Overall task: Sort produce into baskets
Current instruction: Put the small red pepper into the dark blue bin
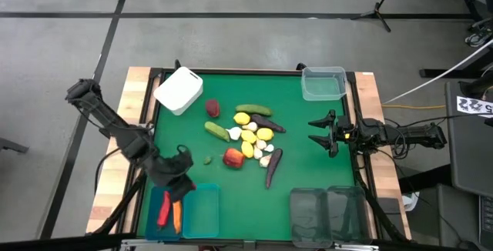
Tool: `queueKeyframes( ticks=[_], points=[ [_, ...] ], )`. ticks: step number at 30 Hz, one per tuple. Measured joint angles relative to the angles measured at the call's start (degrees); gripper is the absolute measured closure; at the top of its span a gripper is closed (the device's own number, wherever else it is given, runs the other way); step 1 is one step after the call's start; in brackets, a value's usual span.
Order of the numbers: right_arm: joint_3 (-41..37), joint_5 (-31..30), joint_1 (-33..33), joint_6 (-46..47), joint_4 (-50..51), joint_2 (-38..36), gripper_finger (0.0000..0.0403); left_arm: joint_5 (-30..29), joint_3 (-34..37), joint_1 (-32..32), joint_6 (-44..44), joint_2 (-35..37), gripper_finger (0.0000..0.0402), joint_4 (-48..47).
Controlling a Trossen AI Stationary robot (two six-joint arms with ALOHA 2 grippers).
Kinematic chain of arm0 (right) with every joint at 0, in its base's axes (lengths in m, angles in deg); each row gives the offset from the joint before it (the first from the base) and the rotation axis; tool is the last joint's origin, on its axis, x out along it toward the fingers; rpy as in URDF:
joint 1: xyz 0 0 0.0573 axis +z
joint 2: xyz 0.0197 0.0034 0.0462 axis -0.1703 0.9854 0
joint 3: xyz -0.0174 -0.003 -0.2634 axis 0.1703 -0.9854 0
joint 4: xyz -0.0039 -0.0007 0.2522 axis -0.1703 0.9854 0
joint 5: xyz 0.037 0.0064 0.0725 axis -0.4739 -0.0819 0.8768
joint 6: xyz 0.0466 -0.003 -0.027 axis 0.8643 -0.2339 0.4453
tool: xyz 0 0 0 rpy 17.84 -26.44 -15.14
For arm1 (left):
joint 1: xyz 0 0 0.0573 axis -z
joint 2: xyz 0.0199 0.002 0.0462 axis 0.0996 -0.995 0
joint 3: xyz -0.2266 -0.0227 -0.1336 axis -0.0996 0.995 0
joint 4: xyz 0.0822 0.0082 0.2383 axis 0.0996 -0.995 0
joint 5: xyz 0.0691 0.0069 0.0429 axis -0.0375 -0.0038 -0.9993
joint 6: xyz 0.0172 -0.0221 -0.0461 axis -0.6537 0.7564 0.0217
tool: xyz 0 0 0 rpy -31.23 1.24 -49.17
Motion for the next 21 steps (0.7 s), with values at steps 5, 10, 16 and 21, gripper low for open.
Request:
queueKeyframes(
  ticks=[5,10,16,21],
  points=[
    [0.01,0.00,0.00,0.00,-0.02,0.00,0.0123,-0.64,-1.21,7.19,12.93,-2.07,0.0328,-0.18],
    [0.00,-0.02,0.00,0.00,0.00,0.00,0.0123,-0.62,-1.21,13.20,26.71,-6.82,0.0328,-2.34],
    [0.01,-0.02,0.00,0.00,0.00,0.00,0.0123,-0.62,-1.23,17.83,38.07,-12.03,0.0328,-2.41],
    [0.01,-0.03,0.00,0.00,-0.01,0.01,0.0123,-0.15,-1.21,19.57,42.43,-14.17,0.0328,-2.56]
  ],
)
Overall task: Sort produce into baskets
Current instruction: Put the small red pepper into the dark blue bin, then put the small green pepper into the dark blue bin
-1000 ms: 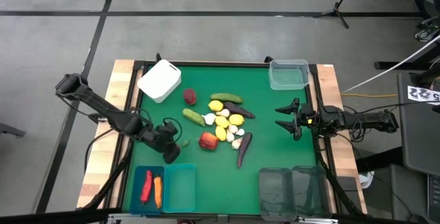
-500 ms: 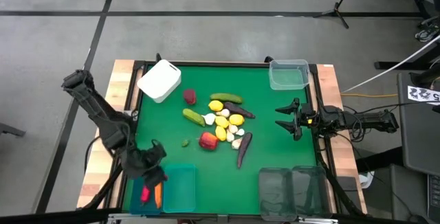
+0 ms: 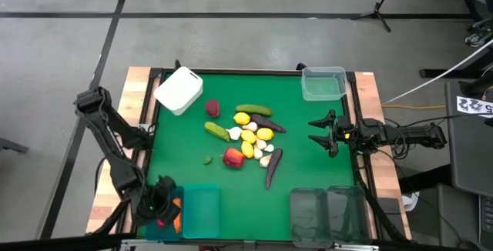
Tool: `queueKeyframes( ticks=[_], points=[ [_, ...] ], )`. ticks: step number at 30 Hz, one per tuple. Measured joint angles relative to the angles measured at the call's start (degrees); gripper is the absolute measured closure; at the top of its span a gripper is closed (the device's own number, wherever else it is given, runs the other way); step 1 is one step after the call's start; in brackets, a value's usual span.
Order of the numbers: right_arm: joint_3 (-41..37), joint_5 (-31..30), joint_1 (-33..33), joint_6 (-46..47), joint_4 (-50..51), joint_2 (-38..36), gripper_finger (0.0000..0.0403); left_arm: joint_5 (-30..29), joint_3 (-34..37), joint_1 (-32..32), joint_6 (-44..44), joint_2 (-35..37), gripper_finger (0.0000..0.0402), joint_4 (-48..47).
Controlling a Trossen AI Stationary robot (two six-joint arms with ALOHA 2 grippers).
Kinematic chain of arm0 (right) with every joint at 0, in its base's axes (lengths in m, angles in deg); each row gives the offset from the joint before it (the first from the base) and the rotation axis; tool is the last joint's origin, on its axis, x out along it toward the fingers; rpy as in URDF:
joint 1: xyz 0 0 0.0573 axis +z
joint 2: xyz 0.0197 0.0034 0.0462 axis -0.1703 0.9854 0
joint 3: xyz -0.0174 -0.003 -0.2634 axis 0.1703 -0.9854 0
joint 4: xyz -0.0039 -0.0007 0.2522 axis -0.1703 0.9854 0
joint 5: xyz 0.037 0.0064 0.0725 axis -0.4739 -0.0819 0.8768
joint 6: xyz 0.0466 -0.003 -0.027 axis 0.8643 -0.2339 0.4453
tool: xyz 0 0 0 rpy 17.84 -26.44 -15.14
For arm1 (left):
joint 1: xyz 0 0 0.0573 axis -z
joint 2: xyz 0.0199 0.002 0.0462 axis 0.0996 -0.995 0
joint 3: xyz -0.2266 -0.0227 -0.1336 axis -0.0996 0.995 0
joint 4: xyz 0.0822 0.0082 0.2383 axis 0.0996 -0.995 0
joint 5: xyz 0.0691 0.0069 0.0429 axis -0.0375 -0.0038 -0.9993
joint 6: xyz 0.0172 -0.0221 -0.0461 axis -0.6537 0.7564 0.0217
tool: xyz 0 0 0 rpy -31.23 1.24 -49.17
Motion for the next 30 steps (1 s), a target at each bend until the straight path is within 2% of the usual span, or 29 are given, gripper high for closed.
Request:
queueKeyframes(
  ticks=[5,12,17,24,30],
  points=[
    [0.00,0.01,0.00,0.00,0.01,-0.01,0.0123,0.01,0.00,0.47,2.59,-1.15,0.0328,-0.01],
    [-0.01,0.01,0.00,-0.01,0.03,0.00,0.0123,0.03,0.00,0.47,0.31,-2.48,0.0319,0.08],
    [-0.02,0.01,0.00,-0.02,0.06,-0.01,0.0123,0.03,0.00,0.47,-5.89,-2.50,0.0270,1.68],
    [0.00,0.01,0.00,-0.05,0.08,-0.01,0.0123,0.40,0.00,0.47,-7.59,-2.47,0.0182,2.15],
    [0.00,0.02,0.00,-0.22,0.08,-0.01,0.0123,-1.37,0.02,-0.67,-15.17,0.30,0.0166,7.49]
  ],
)
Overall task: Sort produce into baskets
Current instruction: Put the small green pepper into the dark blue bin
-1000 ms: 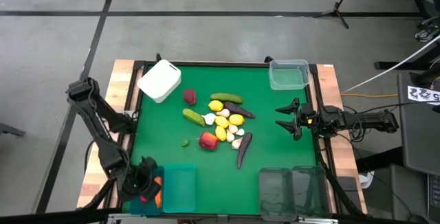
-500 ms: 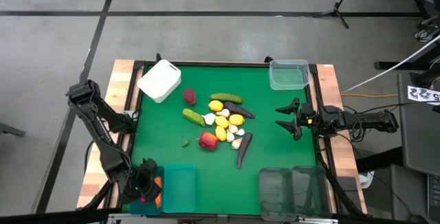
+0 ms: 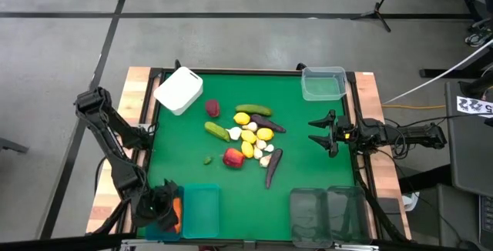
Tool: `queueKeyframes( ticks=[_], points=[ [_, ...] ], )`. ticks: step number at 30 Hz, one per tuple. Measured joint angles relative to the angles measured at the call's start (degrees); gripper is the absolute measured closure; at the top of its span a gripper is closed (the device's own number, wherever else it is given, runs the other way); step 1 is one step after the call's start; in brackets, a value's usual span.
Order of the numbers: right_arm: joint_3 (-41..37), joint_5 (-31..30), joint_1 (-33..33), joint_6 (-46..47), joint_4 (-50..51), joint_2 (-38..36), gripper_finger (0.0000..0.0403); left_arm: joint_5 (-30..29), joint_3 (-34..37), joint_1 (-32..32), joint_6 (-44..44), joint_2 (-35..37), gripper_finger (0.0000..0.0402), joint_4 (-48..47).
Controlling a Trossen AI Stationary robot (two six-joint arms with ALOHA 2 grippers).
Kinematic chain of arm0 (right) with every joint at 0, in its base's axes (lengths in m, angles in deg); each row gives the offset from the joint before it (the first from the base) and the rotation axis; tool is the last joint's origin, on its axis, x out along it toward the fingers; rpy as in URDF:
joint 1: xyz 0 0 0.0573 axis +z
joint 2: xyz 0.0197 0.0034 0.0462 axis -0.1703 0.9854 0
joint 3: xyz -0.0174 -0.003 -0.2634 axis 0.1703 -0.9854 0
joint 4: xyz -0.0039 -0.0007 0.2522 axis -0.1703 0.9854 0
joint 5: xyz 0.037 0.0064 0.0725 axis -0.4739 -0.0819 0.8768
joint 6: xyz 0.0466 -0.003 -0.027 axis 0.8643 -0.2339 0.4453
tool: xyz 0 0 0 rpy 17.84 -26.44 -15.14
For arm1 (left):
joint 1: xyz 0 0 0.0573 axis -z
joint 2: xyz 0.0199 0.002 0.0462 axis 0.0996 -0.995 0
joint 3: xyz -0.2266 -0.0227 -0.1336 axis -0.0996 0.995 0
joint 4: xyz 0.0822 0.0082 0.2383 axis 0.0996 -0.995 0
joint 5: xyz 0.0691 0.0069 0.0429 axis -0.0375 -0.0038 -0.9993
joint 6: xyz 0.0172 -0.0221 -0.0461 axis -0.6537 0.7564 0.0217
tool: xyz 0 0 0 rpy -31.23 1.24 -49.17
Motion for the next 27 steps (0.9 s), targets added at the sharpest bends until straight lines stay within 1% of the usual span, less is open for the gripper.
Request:
queueKeyframes(
  ticks=[2,4,5,9,11,12,14,17,22,24,27],
  points=[
    [-0.01,-0.01,0.00,0.00,0.00,0.00,0.0123,-3.16,0.03,-0.49,-3.03,2.30,0.0170,0.49],
    [0.00,-0.01,0.00,0.00,0.00,0.02,0.0123,-8.70,0.04,-1.01,-6.94,5.18,0.0175,1.15],
    [0.00,-0.01,0.00,0.00,0.00,0.02,0.0123,-12.63,0.04,-1.25,-9.62,6.76,0.0177,0.95],
    [0.00,-0.01,0.00,0.00,0.00,0.00,0.0123,-31.49,0.04,-3.52,-21.74,11.95,0.0179,-1.22],
    [0.00,-0.01,0.00,0.00,-0.02,0.00,0.0123,-37.90,0.02,-5.80,-27.99,13.30,0.0180,-2.63],
    [0.00,-0.01,0.00,0.00,-0.01,0.00,0.0123,-39.66,0.02,-7.33,-31.01,13.51,0.0180,-3.54],
    [0.00,-0.01,0.00,0.00,0.00,0.02,0.0123,-41.35,0.02,-10.69,-35.36,13.27,0.0180,-5.79],
    [-0.02,0.02,0.00,0.55,0.00,0.01,0.0123,-41.79,0.02,-16.30,-39.00,11.50,0.0180,-7.96],
    [0.00,0.12,0.00,1.33,0.24,0.00,0.0123,-41.31,0.02,-23.51,-39.99,6.40,0.0180,-11.01],
    [0.00,0.21,0.00,1.36,0.26,0.01,0.0123,-38.95,0.02,-25.35,-39.15,3.90,0.0180,-12.57],
    [0.00,0.39,0.00,1.36,0.31,0.00,0.0123,-33.34,0.02,-27.25,-38.71,0.26,0.0180,-13.87]
  ],
)
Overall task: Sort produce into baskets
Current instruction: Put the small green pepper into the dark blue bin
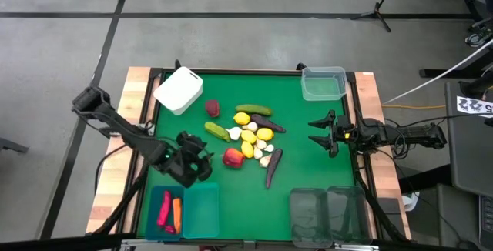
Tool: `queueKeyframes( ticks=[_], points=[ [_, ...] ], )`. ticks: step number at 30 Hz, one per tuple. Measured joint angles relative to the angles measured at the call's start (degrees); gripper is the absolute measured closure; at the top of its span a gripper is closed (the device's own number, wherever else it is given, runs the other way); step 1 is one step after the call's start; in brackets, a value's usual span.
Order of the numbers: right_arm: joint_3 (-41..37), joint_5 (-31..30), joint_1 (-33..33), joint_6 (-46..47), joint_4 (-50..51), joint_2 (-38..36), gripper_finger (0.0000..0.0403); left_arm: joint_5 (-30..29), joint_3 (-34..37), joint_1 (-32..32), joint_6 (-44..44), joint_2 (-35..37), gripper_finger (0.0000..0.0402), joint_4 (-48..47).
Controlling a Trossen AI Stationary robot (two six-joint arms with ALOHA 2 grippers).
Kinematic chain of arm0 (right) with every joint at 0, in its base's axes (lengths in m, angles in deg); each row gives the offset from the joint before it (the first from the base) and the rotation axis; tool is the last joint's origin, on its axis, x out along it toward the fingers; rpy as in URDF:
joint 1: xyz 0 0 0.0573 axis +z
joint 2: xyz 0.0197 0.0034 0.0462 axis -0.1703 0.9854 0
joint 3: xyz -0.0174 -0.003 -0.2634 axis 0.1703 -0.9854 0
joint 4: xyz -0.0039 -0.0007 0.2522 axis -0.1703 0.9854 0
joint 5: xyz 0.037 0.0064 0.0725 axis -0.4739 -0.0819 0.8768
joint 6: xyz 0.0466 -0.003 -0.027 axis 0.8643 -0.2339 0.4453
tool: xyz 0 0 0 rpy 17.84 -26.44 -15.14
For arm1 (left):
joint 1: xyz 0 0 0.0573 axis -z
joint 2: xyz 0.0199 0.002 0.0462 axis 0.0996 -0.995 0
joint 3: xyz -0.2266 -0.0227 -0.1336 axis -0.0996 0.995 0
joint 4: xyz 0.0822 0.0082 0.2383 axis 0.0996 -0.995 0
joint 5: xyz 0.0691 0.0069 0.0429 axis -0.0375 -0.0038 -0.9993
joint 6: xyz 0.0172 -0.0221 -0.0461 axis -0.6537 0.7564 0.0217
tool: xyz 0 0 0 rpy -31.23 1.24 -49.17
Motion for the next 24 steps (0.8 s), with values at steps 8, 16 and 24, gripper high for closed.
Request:
queueKeyframes(
  ticks=[8,16,24],
  points=[
    [0.00,0.02,0.00,-0.02,0.04,0.00,0.0123,16.46,0.00,-4.59,-0.36,-6.72,0.0180,0.03],
    [0.00,0.04,0.00,-0.04,0.09,0.00,0.0123,18.38,0.00,-7.18,-3.68,-7.96,0.0180,-0.45],
    [0.02,0.13,0.00,-0.06,0.47,0.01,0.0123,21.26,0.00,-8.48,-4.97,-7.96,0.0180,-0.79]
  ],
)
